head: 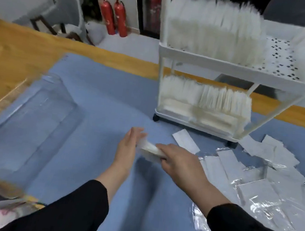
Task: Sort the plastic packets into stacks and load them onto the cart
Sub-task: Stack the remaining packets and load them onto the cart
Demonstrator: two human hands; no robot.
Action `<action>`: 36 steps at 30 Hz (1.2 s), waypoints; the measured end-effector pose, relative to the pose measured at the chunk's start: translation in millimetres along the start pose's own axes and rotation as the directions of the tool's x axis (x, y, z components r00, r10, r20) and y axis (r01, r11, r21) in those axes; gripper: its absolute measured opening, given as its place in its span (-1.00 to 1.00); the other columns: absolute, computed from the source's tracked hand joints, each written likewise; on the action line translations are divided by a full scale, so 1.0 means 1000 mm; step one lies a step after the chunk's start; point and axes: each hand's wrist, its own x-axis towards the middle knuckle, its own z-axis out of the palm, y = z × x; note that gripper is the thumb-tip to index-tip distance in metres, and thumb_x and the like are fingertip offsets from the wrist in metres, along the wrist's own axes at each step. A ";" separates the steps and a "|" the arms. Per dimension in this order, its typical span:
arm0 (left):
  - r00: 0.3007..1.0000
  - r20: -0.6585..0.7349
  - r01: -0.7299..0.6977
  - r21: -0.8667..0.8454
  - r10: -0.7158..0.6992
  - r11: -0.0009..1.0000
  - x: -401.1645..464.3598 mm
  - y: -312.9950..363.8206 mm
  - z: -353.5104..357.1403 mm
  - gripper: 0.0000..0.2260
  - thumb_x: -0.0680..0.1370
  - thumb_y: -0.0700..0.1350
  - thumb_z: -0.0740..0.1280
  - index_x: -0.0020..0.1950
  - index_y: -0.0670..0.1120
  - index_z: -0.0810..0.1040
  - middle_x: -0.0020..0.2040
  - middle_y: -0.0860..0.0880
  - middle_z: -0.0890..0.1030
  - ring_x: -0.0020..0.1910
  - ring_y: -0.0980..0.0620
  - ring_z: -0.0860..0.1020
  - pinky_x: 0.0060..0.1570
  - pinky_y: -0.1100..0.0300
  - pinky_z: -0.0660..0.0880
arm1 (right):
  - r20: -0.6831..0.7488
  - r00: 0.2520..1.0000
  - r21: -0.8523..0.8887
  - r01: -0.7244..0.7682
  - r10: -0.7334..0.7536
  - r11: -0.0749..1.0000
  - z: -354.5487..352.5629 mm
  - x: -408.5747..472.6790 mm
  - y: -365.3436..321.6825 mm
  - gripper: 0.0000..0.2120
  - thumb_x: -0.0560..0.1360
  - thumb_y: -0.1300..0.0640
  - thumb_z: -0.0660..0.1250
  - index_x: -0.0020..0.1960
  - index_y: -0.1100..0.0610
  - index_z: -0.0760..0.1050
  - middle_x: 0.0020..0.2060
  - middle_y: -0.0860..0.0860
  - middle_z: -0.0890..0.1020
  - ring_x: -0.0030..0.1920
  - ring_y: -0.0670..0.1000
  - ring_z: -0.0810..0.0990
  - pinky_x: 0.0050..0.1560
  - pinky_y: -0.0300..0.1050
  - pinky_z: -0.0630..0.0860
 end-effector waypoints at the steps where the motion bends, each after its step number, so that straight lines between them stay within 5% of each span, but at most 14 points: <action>1: 1.000 0.001 -0.004 0.023 0.004 1.000 0.007 -0.008 -0.007 -0.44 0.46 0.44 0.18 0.13 0.04 0.63 0.06 0.05 0.71 0.07 0.11 0.64 0.04 0.32 0.51 | -0.002 0.998 -0.044 0.056 -0.056 0.997 0.012 0.011 -0.003 -0.58 0.48 0.05 0.25 0.29 -0.26 0.38 -0.06 -0.12 0.55 -0.02 0.00 0.56 -0.26 -0.09 0.33; 4: 1.000 -0.012 -0.006 0.027 0.007 1.000 0.021 -0.030 -0.022 -0.43 0.49 0.44 0.22 0.07 -0.02 0.66 0.03 0.04 0.73 -0.03 0.23 0.64 0.04 0.30 0.48 | 0.004 0.986 -0.088 0.164 -0.164 0.983 0.047 0.033 0.002 -0.55 0.43 0.07 0.33 0.29 -0.21 0.42 -0.10 -0.12 0.56 -0.11 0.07 0.56 -0.22 -0.02 0.45; 7: 0.999 -0.047 -0.016 0.000 0.016 1.000 0.029 -0.055 -0.030 -0.53 0.55 0.37 0.25 0.03 -0.02 0.64 0.02 0.01 0.72 -0.08 0.29 0.63 0.02 0.26 0.50 | -0.018 0.984 -0.057 0.174 -0.175 0.983 0.073 0.033 0.017 -0.50 0.43 0.03 0.41 0.34 -0.14 0.44 0.07 -0.10 0.56 0.00 0.08 0.53 -0.02 0.05 0.50; 11: 0.993 -0.079 -0.084 -0.006 0.083 0.996 0.029 -0.062 -0.027 -0.46 0.42 0.41 0.16 -0.03 0.02 0.67 -0.05 0.08 0.74 -0.01 0.13 0.64 0.05 0.29 0.50 | -0.138 0.990 0.287 0.009 0.032 0.958 0.084 0.020 0.027 -0.36 0.42 0.07 0.55 0.44 0.04 0.41 0.29 -0.09 0.42 0.33 -0.09 0.39 0.36 -0.27 0.28; 14: 0.993 -0.059 -0.105 -0.055 0.102 0.993 0.028 -0.063 -0.021 -0.46 0.41 0.42 0.15 0.00 0.05 0.66 -0.04 0.09 0.73 0.02 0.08 0.64 0.10 0.20 0.50 | -0.145 0.981 0.469 -0.048 0.131 0.882 0.086 0.015 0.024 -0.37 0.40 0.11 0.57 0.39 -0.02 0.37 0.29 -0.13 0.43 0.30 -0.30 0.37 0.30 -0.49 0.20; 18: 0.996 -0.054 -0.080 -0.043 0.077 0.996 0.027 -0.066 -0.010 -0.57 0.40 0.34 0.24 -0.09 0.04 0.66 -0.06 0.03 0.73 0.03 -0.02 0.65 0.18 0.03 0.54 | -0.170 0.975 0.516 -0.035 0.142 0.856 0.091 0.014 0.020 -0.34 0.38 0.16 0.59 0.34 -0.11 0.32 0.25 -0.15 0.43 0.29 -0.34 0.37 0.31 -0.44 0.26; 22: 0.987 -0.053 -0.157 -0.106 0.152 0.982 0.029 -0.063 -0.015 -0.49 0.45 0.36 0.16 0.01 0.01 0.65 -0.04 0.03 0.72 -0.05 0.12 0.62 -0.01 0.31 0.50 | -0.169 0.974 0.536 -0.037 0.150 0.844 0.091 0.014 0.026 -0.34 0.39 0.20 0.55 0.34 -0.13 0.32 0.26 -0.35 0.37 0.30 -0.21 0.41 0.27 -0.10 0.47; 25: 0.990 0.030 -0.139 0.030 0.138 0.990 0.027 -0.065 -0.008 -0.85 0.53 0.11 0.38 -0.07 0.06 0.63 -0.15 0.22 0.68 -0.11 0.20 0.58 -0.06 0.40 0.46 | -0.192 0.978 0.495 0.021 0.086 0.868 0.094 0.013 0.027 -0.33 0.38 0.24 0.54 0.35 -0.11 0.31 0.28 -0.30 0.37 0.30 -0.25 0.39 0.26 -0.24 0.41; 27: 0.989 -0.047 -0.139 0.031 0.140 0.990 0.026 -0.065 -0.008 -0.90 0.61 -0.05 0.37 -0.08 0.01 0.62 -0.18 0.22 0.66 -0.14 0.20 0.56 -0.07 0.37 0.44 | -0.224 0.969 0.481 0.022 0.099 0.876 0.095 0.016 0.027 -0.36 0.39 0.24 0.52 0.34 -0.09 0.34 0.26 -0.26 0.40 0.29 -0.25 0.40 0.23 -0.24 0.42; 31: 0.977 -0.045 -0.208 -0.010 0.207 0.978 0.022 -0.065 -0.013 -0.78 0.50 0.13 0.37 -0.02 0.01 0.62 -0.06 0.10 0.67 -0.04 0.22 0.59 0.02 0.39 0.44 | -0.253 0.967 0.324 0.119 -0.035 0.939 0.098 0.018 0.028 -0.51 0.39 0.16 0.46 0.29 0.06 0.45 0.20 -0.07 0.45 0.24 -0.04 0.47 0.27 -0.09 0.42; 33: 0.986 -0.007 -0.168 0.079 0.169 0.983 0.021 -0.069 -0.009 -0.95 0.55 -0.02 0.45 -0.02 0.06 0.61 -0.07 0.12 0.65 -0.07 0.23 0.57 0.01 0.37 0.44 | -0.240 0.970 0.292 0.117 -0.046 0.949 0.097 0.021 0.026 -0.55 0.40 0.12 0.48 0.26 0.09 0.50 0.18 -0.03 0.45 0.22 -0.04 0.48 0.27 -0.18 0.40; 36: 0.985 -0.091 -0.136 0.094 0.145 0.986 0.025 -0.073 -0.012 -0.87 0.63 -0.16 0.36 0.00 0.09 0.60 -0.07 0.11 0.66 -0.10 0.18 0.56 -0.04 0.38 0.46 | -0.259 0.965 0.368 0.063 0.037 0.928 0.093 0.020 0.024 -0.49 0.42 0.08 0.56 0.30 0.08 0.49 0.20 -0.06 0.46 0.25 -0.25 0.41 0.30 -0.42 0.28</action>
